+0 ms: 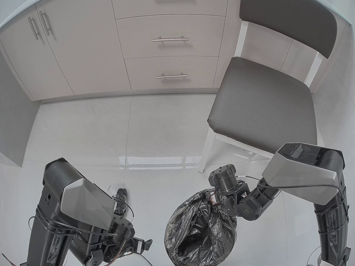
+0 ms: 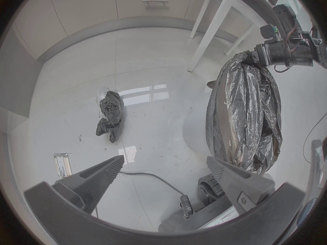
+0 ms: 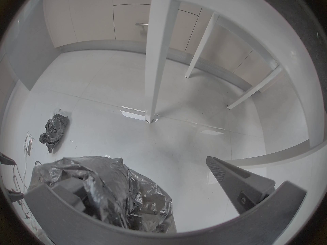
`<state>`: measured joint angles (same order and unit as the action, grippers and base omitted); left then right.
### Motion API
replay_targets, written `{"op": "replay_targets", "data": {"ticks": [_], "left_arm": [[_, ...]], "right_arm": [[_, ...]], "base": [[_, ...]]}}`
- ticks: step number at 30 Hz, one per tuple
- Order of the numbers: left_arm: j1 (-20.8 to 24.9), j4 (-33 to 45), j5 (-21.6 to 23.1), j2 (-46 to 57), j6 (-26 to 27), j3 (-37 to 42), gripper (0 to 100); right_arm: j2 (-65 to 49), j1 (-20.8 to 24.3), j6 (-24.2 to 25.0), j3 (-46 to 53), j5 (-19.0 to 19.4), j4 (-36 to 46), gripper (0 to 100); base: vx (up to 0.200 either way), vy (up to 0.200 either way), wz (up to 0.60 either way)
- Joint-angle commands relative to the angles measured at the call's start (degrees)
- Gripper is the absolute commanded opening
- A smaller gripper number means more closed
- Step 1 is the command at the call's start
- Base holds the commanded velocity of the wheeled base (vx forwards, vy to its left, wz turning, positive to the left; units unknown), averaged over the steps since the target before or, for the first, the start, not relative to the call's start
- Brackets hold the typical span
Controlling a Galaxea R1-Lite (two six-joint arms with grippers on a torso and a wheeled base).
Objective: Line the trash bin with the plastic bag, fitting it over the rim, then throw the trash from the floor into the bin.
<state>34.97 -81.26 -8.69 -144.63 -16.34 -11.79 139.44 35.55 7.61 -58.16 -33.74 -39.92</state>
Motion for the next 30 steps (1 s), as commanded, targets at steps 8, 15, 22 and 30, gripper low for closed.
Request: {"op": "replay_targets", "data": {"ticks": [8,15,22,30], "left_arm": [[0.0,0.0,0.0,0.0,0.0,0.0,100],[0.0,0.0,0.0,0.0,0.0,0.0,100],[0.0,0.0,0.0,0.0,0.0,0.0,100],[0.0,0.0,0.0,0.0,0.1,0.0,100]], "right_arm": [[2.8,-2.1,-0.6,-3.6,2.4,2.0,100],[4.1,-2.9,-0.6,-6.7,3.6,4.1,100],[5.5,-3.0,-0.7,-7.6,4.9,4.2,100],[0.6,-2.4,-0.8,-4.5,5.0,4.2,100]], "base": [[0.000,0.000,0.00],[0.000,0.000,0.00],[0.000,0.000,0.00],[0.000,0.000,0.00]]}}
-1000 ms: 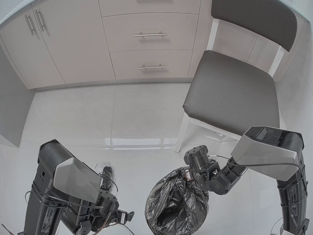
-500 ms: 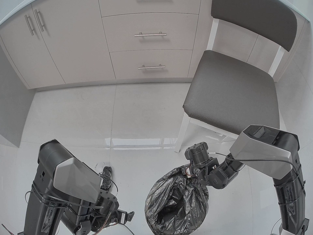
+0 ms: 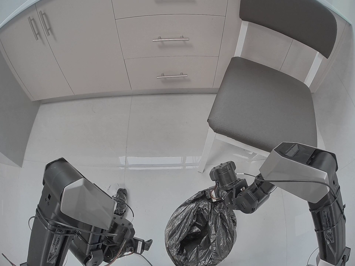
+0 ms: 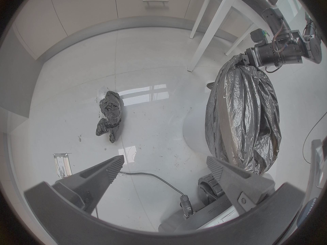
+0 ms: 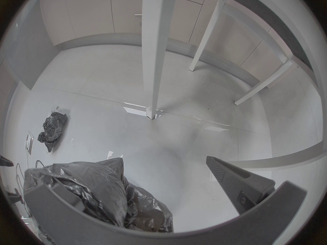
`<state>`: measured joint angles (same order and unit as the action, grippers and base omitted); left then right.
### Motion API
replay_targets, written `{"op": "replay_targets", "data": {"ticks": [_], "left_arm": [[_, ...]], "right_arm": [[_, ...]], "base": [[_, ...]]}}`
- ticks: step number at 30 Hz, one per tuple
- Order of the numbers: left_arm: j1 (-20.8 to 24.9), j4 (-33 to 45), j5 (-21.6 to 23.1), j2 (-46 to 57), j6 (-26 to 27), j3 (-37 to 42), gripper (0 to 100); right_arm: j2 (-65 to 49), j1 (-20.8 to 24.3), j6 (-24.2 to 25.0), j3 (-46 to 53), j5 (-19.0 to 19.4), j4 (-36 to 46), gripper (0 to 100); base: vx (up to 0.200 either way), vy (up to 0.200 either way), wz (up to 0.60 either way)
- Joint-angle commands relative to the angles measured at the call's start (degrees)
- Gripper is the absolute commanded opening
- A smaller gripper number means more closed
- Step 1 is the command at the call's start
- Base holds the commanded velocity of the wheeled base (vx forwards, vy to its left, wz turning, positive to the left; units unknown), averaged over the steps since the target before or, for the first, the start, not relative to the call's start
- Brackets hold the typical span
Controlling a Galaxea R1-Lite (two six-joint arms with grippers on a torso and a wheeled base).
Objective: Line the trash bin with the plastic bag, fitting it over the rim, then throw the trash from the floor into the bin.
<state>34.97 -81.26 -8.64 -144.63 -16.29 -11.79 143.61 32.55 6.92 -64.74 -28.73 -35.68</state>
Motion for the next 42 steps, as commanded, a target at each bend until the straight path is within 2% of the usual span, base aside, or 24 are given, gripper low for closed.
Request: {"op": "replay_targets", "data": {"ticks": [1,7,10,16,37,42], "left_arm": [[0.0,0.0,-0.1,0.0,-0.1,0.0,100],[0.0,0.0,-0.1,0.0,-0.1,0.0,100],[0.0,0.0,-0.1,0.0,-0.1,0.1,100],[0.0,-1.9,0.0,-0.7,-0.1,0.6,100],[-0.1,-3.4,0.7,-1.0,-0.1,1.1,100],[-0.1,-3.4,0.7,-1.0,-0.1,1.1,100]], "right_arm": [[-4.7,0.8,-0.2,3.0,0.0,0.1,100],[-12.8,2.4,-1.7,9.3,1.1,4.6,100],[-15.2,3.0,-1.7,11.3,2.5,5.2,100],[-17.3,3.8,-1.7,13.5,2.6,5.2,100],[-14.5,3.5,-1.1,17.6,2.5,4.5,100],[-15.3,1.5,-1.1,18.3,1.9,4.4,100]], "base": [[0.000,0.000,0.00],[0.000,0.000,0.00],[0.000,0.000,0.00],[0.000,0.000,0.00],[0.000,0.000,0.00],[0.000,0.000,0.00]]}}
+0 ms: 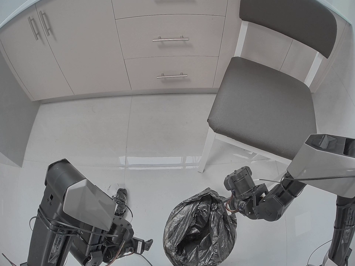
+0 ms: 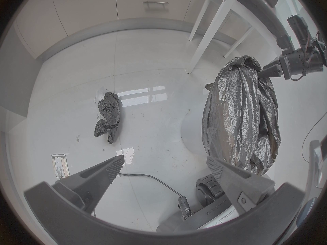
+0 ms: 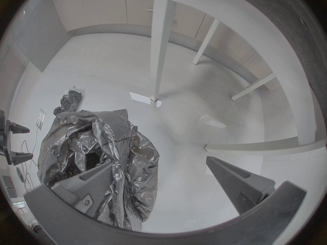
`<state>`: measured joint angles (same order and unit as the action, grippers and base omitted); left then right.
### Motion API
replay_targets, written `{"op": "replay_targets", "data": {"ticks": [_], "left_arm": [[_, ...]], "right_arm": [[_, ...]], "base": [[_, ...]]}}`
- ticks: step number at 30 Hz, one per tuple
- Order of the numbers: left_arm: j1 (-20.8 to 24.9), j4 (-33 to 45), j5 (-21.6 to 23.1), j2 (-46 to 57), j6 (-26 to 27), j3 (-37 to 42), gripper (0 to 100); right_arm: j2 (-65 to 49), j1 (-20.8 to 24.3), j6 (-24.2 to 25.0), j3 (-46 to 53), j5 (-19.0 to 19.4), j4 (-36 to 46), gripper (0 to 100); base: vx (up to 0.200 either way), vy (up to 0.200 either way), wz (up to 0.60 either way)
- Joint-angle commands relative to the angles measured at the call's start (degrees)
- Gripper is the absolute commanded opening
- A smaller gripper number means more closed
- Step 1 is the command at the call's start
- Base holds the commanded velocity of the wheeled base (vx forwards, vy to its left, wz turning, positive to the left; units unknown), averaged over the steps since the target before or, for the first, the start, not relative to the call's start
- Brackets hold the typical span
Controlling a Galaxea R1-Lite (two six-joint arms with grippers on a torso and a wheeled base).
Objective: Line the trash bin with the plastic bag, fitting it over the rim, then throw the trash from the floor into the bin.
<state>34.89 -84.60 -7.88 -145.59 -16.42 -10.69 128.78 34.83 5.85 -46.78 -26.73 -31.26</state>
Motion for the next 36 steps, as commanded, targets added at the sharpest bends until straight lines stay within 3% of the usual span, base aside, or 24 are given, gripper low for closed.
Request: {"op": "replay_targets", "data": {"ticks": [1,21,32,36], "left_arm": [[0.0,0.0,0.0,0.0,0.0,0.0,100],[0.0,0.0,0.0,0.0,0.0,0.0,100],[0.0,0.0,0.0,0.0,0.0,0.0,100],[0.0,0.0,0.0,0.0,0.0,0.1,100]], "right_arm": [[-0.7,-1.3,-0.3,0.2,-0.1,0.0,100],[1.2,-5.2,-1.9,-5.3,-1.0,0.0,100],[0.1,-5.6,-2.0,-2.4,-2.1,0.3,100],[0.2,-7.8,-3.9,-2.4,-2.1,0.2,100]], "base": [[0.000,0.000,0.00],[0.000,0.000,0.00],[0.000,0.000,0.00],[0.000,0.000,0.00]]}}
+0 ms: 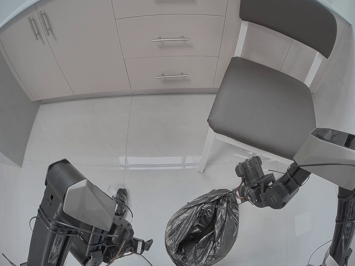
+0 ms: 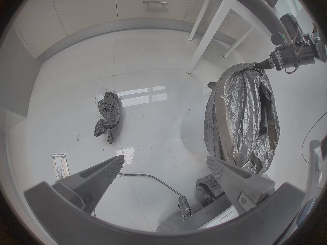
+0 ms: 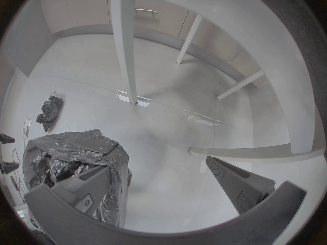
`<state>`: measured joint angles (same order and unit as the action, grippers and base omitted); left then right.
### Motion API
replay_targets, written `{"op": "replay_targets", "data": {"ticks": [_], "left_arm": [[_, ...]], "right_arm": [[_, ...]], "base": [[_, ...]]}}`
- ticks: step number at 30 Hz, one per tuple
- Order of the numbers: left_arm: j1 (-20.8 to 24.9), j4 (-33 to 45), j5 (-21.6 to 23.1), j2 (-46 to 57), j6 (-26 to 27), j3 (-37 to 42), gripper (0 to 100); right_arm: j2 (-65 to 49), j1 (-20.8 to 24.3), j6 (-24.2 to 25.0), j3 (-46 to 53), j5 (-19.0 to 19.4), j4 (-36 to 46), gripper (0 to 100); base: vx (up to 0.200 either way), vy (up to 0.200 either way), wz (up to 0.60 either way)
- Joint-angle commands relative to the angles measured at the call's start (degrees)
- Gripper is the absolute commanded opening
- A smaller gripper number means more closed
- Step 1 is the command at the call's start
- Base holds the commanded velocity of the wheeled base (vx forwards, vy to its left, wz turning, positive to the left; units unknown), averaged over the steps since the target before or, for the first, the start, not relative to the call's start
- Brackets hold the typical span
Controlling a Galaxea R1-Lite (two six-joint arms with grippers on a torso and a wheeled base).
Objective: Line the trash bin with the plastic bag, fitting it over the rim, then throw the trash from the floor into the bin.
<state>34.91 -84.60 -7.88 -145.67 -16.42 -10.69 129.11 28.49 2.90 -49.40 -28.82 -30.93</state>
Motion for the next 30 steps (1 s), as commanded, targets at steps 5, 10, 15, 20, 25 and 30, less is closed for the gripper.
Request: {"op": "replay_targets", "data": {"ticks": [5,10,15,20,25,30], "left_arm": [[0.0,0.0,0.0,0.0,0.0,0.0,100],[0.0,0.0,0.0,0.0,0.0,0.0,100],[0.0,0.0,0.0,0.0,0.0,0.0,100],[0.0,0.0,0.0,0.0,0.0,0.0,100],[0.0,0.0,0.0,0.0,0.0,0.0,100],[0.0,0.0,0.0,0.0,0.0,0.0,100]], "right_arm": [[0.4,-3.3,-1.4,-0.3,0.3,-0.3,100],[2.5,-4.0,-1.1,-0.8,1.7,-0.8,100],[5.5,-4.5,-1.2,-0.6,3.1,-4.1,100],[7.1,-4.6,-1.1,-0.1,3.3,-5.1,100],[8.8,-4.7,-1.1,-0.1,5.1,-7.5,100],[10.2,-4.7,-1.1,-0.5,5.2,-8.8,100]], "base": [[0.000,0.000,0.00],[0.000,0.000,0.00],[0.000,0.000,0.00],[0.000,0.000,0.00],[0.000,0.000,0.00],[0.000,0.000,0.00]]}}
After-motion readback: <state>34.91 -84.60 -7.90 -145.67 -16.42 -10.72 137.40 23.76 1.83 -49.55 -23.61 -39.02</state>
